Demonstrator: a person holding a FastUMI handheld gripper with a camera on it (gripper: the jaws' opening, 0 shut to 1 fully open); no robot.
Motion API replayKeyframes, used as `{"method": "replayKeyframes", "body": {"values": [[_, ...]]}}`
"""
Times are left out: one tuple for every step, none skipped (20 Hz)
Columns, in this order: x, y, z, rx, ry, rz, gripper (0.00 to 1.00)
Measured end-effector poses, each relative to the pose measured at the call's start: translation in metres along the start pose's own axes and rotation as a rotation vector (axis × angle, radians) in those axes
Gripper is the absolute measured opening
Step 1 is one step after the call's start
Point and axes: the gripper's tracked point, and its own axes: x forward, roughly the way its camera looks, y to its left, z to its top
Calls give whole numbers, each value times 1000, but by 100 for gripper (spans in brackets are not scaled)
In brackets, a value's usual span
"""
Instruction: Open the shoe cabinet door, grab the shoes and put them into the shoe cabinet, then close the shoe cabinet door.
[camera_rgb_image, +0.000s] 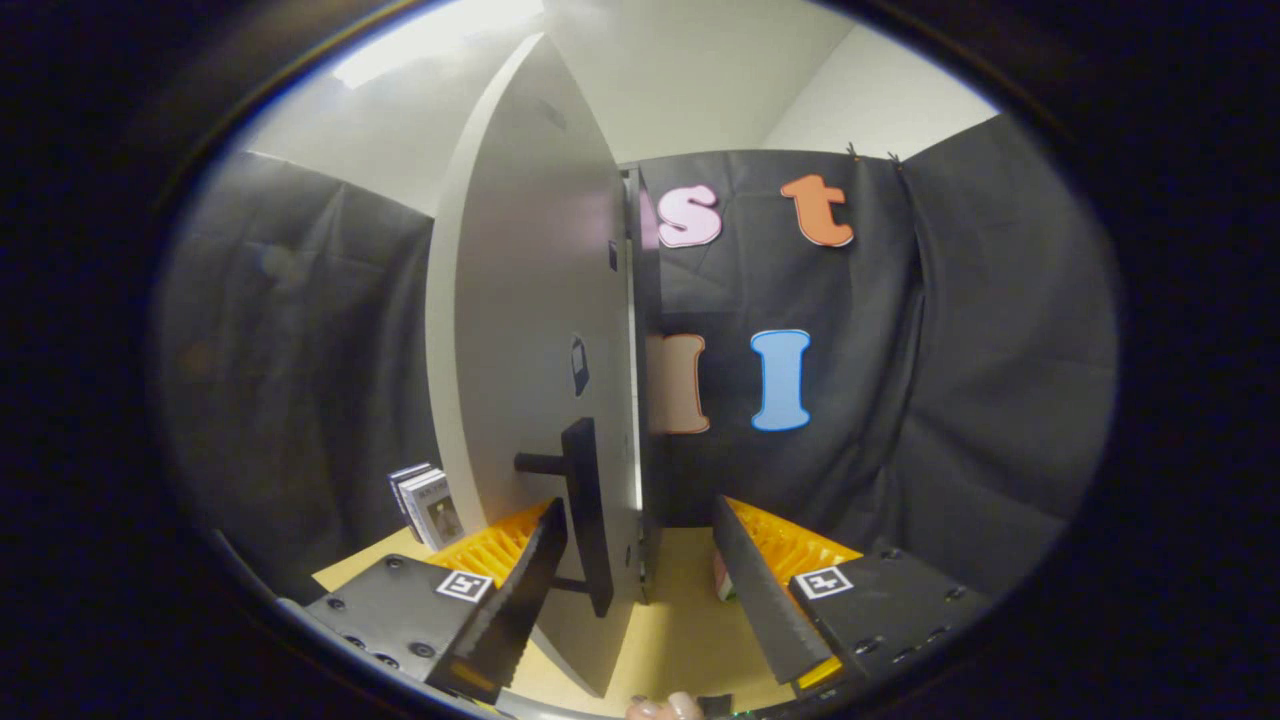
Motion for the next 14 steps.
{"method": "replayKeyframes", "body": {"values": [[1, 8, -1, 5, -2, 11, 94], [3, 14, -2, 11, 0, 21, 94], [4, 21, -3, 15, 3, 31, 94], [7, 28, -4, 12, 3, 38, 94], [9, 33, -4, 8, 4, 38, 94], [11, 39, -3, 10, 4, 37, 94], [13, 46, -5, 19, 8, 39, 95], [16, 54, -7, 28, 11, 42, 95], [20, 62, -9, 33, 17, 41, 95], [23, 69, -11, 36, 23, 41, 95], [26, 78, -11, 40, 24, 44, 95], [29, 88, -11, 42, 24, 47, 95], [34, 97, -12, 44, 24, 50, 95], [38, 107, -13, 45, 26, 51, 95]]}}
